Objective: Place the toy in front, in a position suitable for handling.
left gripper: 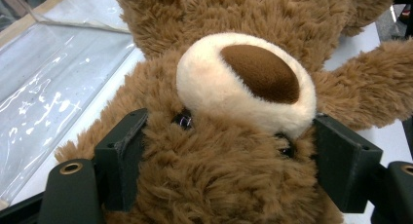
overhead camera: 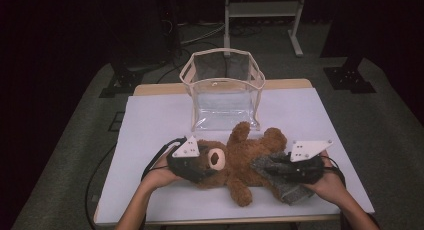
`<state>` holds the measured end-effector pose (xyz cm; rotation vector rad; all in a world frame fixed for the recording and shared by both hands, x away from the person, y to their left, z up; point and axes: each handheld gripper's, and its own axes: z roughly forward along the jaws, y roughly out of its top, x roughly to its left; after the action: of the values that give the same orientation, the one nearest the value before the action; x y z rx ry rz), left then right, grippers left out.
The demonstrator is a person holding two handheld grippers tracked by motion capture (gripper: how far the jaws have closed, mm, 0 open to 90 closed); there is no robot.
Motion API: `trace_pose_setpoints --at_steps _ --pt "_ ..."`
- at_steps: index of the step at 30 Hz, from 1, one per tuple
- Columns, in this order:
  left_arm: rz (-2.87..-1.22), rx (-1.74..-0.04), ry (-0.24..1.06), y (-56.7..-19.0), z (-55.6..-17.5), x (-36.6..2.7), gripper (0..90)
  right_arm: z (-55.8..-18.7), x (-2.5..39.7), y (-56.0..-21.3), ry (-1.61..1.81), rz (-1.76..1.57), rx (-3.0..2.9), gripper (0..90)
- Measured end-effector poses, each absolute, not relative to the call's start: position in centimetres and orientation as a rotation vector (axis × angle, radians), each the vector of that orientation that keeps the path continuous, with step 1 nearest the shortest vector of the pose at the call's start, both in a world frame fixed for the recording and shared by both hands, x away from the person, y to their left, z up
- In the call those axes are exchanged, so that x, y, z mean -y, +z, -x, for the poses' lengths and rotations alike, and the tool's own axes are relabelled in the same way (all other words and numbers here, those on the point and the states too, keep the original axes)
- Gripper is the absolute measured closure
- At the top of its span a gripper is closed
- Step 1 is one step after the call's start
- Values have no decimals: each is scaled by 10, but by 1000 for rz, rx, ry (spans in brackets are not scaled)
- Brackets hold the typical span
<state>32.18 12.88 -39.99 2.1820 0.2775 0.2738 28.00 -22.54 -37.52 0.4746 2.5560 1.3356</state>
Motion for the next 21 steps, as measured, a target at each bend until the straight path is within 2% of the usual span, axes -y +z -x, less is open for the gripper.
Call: trace_pose_setpoints --at_steps 5,13,16,21 --pt "-2178 -278 268 -400 -322 -129 225 -277 236 -384 1334 -502 -2543 707" --pt "-2178 -283 261 -400 -323 -128 223 -264 286 -405 1348 -705 -2536 701" --pt "-2178 -295 258 -400 -324 -127 221 -262 283 -397 1362 -676 -2521 701" --pt "-2176 -296 260 -400 -323 -128 220 -269 254 -383 1378 -567 -2524 700"
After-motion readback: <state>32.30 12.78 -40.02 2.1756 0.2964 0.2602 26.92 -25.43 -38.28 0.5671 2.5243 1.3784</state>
